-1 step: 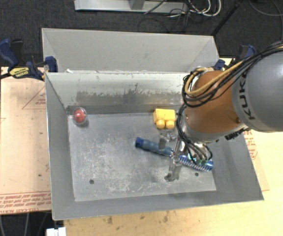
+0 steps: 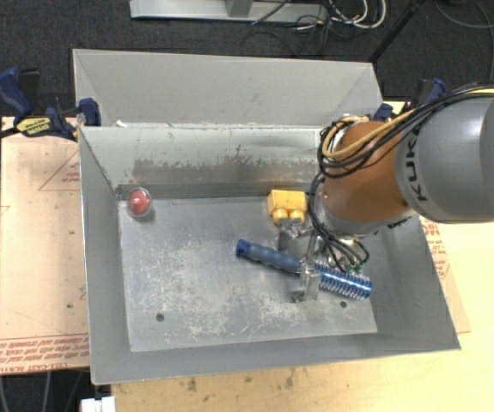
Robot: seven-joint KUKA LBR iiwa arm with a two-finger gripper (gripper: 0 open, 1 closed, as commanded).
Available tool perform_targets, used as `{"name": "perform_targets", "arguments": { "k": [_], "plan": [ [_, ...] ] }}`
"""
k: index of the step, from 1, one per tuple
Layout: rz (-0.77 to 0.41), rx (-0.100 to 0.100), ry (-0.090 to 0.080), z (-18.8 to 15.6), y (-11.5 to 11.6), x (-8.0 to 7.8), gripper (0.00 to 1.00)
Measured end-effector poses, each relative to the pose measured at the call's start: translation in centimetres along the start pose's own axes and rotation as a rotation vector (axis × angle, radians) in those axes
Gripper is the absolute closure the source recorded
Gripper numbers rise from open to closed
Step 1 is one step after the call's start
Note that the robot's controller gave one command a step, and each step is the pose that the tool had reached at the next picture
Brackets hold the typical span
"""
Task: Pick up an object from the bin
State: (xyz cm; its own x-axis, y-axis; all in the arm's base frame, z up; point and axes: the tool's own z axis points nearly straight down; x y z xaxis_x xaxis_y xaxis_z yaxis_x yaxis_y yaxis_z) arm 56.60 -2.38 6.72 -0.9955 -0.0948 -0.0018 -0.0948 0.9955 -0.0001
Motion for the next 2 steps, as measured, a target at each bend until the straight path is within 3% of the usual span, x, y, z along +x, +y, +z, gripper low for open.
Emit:
{"name": "perform_targets", "arguments": {
  "k": [1, 2],
  "plan": [
    [-0.001, -0.001, -0.001, -0.3, 0.2, 0.0, 1.0],
    [0.064, -0.001, -0.007, -16.3, 1.3, 1.9, 1.0]
  ]
}}
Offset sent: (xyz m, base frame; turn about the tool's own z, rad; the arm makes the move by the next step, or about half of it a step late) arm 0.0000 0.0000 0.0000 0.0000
